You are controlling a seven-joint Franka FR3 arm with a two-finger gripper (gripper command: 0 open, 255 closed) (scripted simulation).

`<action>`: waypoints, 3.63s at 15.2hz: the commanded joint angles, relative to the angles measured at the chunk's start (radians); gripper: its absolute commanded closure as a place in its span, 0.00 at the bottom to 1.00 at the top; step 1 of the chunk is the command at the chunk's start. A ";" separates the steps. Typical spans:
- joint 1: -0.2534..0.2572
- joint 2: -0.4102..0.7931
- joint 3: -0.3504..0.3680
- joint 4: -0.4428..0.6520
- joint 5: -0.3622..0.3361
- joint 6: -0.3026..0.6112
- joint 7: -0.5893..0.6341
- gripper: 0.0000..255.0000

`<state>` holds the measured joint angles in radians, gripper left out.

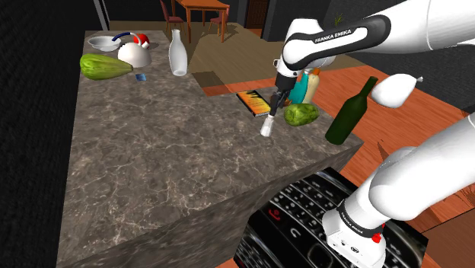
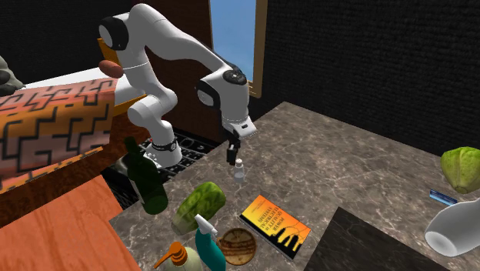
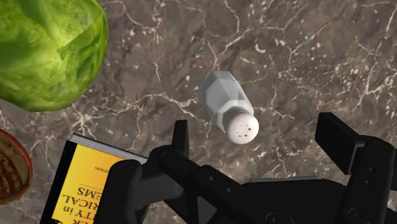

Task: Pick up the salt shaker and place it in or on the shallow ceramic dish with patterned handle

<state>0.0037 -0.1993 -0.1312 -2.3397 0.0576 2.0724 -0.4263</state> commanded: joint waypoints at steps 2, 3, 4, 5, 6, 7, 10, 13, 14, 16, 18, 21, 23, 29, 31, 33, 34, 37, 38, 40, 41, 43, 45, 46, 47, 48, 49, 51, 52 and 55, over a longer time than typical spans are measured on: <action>0.004 0.044 -0.002 0.004 0.011 0.046 -0.016 0.00; 0.004 0.050 -0.002 -0.004 0.012 0.060 -0.017 0.00; 0.005 0.056 -0.001 -0.012 0.014 0.074 -0.018 0.00; 0.005 0.062 -0.001 -0.020 0.016 0.088 -0.019 0.00; 0.006 0.069 -0.001 -0.028 0.017 0.102 -0.020 0.00; 0.007 0.075 -0.001 -0.035 0.019 0.116 -0.021 0.00; 0.007 0.079 0.000 -0.039 0.020 0.125 -0.022 0.00; 0.007 0.079 0.000 -0.039 0.020 0.125 -0.022 0.00; 0.007 0.079 0.000 -0.039 0.020 0.125 -0.022 0.00; 0.007 0.079 0.000 -0.039 0.020 0.124 -0.022 1.00; 0.007 0.079 0.000 -0.039 0.020 0.124 -0.022 1.00; 0.007 0.080 0.000 -0.039 0.021 0.125 -0.022 1.00; 0.007 0.080 0.000 -0.039 0.021 0.125 -0.022 1.00; 0.006 0.049 0.001 -0.013 0.013 0.069 -0.014 1.00; 0.006 0.036 0.001 0.002 0.010 0.041 -0.010 1.00; 0.005 0.023 0.002 0.017 0.007 0.013 -0.006 1.00; 0.005 0.017 0.002 0.025 0.006 -0.001 -0.005 1.00; 0.005 0.001 0.003 0.050 0.003 -0.042 0.000 1.00; 0.005 -0.004 0.003 0.059 0.002 -0.056 0.002 1.00; 0.004 -0.014 0.004 0.078 0.000 -0.083 0.005 1.00; 0.004 -0.018 0.004 0.087 -0.001 -0.097 0.006 1.00; 0.004 -0.026 0.005 0.106 -0.003 -0.124 0.009 1.00; 0.004 -0.033 0.005 0.127 -0.004 -0.152 0.011 1.00; 0.004 -0.036 0.006 0.137 -0.005 -0.165 0.012 1.00; 0.004 -0.039 0.006 0.148 -0.005 -0.179 0.014 1.00; 0.004 -0.042 0.006 0.159 -0.006 -0.192 0.015 1.00; 0.004 -0.042 0.006 0.160 -0.006 -0.194 0.015 1.00; -0.013 0.002 -0.021 0.215 -0.009 -0.208 -0.028 1.00; -0.021 0.025 -0.034 0.245 -0.009 -0.216 -0.049 1.00; -0.045 0.099 -0.072 0.340 -0.005 -0.243 -0.113 1.00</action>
<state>-0.0319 -0.1213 -0.1890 -2.0284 0.0522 1.8399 -0.5146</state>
